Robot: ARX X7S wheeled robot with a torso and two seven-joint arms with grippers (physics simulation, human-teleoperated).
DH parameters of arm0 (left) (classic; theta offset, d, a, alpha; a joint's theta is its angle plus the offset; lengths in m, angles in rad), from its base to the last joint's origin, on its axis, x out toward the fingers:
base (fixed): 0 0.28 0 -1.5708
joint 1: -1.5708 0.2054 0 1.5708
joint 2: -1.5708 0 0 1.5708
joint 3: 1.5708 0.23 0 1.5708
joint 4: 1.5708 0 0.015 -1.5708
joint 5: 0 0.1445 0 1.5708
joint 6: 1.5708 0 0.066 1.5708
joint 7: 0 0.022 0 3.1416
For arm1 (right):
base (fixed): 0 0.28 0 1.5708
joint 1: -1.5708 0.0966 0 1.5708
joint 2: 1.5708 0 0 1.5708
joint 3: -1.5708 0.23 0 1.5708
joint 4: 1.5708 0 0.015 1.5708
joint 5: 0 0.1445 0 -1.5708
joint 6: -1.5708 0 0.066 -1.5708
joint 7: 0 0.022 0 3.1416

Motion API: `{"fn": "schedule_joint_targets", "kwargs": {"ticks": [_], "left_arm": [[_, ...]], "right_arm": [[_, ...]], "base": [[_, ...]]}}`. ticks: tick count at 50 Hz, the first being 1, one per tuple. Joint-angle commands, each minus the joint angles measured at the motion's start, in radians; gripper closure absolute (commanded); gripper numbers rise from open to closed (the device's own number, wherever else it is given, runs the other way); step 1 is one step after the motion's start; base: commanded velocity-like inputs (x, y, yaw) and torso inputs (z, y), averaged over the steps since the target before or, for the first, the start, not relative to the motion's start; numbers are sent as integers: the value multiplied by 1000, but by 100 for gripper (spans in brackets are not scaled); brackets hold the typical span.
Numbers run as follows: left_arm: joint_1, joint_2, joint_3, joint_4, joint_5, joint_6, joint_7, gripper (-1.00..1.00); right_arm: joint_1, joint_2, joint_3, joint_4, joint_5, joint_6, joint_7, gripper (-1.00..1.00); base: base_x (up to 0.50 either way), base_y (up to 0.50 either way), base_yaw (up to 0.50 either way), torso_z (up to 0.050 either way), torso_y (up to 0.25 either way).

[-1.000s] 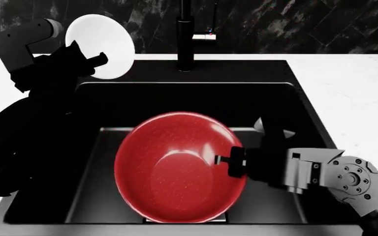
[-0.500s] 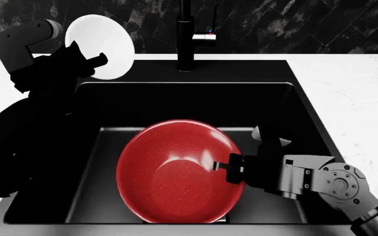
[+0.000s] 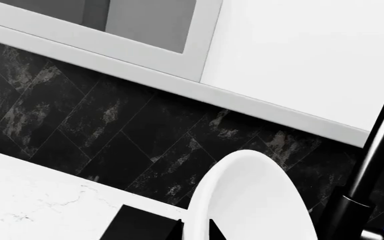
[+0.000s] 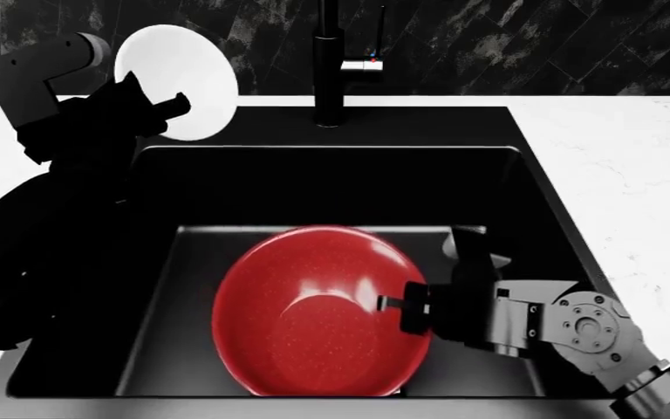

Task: Stack the bowls in the sink.

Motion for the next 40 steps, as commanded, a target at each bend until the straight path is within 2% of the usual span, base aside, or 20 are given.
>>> {"fn": "schedule_joint_targets", "kwargs": {"ticks": [1, 30, 31, 40], "left_arm": [[-4, -1, -14, 4, 15, 2, 1, 100], [4, -2, -23, 2, 20, -3, 5, 100], [4, -1, -23, 2, 20, -3, 5, 100], [6, 1, -25, 0, 22, -6, 6, 100]], "right_arm": [[-7, -13, -25, 39, -6, 4, -19, 100], [-12, -61, -78, 150, -57, 15, -85, 100], [-11, -59, -78, 145, -56, 17, -81, -100], [-5, -33, -69, 95, -43, 25, -49, -100]], "base": [[0, 0, 0, 0, 0], [0, 0, 0, 0, 0], [0, 0, 0, 0, 0], [0, 0, 0, 0, 0]]}}
